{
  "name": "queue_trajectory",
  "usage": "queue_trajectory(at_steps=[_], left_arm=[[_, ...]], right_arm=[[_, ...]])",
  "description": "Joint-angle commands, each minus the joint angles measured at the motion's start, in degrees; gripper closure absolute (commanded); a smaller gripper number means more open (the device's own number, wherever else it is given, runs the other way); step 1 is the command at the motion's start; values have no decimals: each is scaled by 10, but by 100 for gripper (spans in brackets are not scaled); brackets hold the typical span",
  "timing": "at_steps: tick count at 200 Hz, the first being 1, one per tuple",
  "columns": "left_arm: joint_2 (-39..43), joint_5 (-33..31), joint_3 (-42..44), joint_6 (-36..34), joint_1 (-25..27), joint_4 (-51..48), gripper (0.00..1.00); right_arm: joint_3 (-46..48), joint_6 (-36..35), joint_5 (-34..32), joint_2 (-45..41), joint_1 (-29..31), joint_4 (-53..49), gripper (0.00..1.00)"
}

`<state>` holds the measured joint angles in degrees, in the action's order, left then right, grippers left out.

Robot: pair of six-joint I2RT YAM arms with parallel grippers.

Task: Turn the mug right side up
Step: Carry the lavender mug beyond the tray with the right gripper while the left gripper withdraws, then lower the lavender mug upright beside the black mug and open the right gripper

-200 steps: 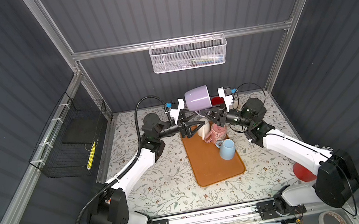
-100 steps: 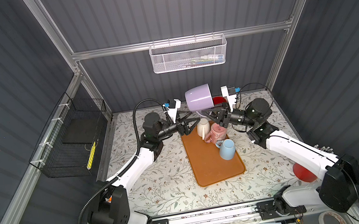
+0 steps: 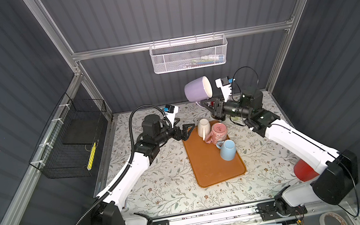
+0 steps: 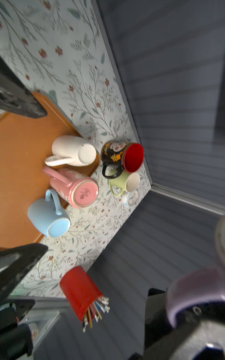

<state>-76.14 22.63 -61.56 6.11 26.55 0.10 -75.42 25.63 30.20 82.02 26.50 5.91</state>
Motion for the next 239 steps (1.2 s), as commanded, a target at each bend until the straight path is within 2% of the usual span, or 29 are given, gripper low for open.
queue_trajectory(at_steps=[1,32,38,85,135,197,239], left_arm=[[28,-106,-37,-34,1,-115,0],[46,-229,-59,-15,1,-201,0],[50,-247,-63,-10,1,-211,0],[82,-334,-65,28,1,-289,0],[144,-353,-15,30,1,-291,0],[129,-363,13,30,1,-285,0],[131,-381,21,52,1,-283,0]], right_arm=[[-62,-40,-56,27,1,-90,100],[-132,-68,-103,82,9,-189,100],[-147,-73,-134,94,12,-208,100],[-262,-98,-239,195,30,-322,100],[-372,-113,-302,304,31,-384,100],[-527,-105,-370,436,26,-446,100],[-612,-93,-385,513,10,-475,100]])
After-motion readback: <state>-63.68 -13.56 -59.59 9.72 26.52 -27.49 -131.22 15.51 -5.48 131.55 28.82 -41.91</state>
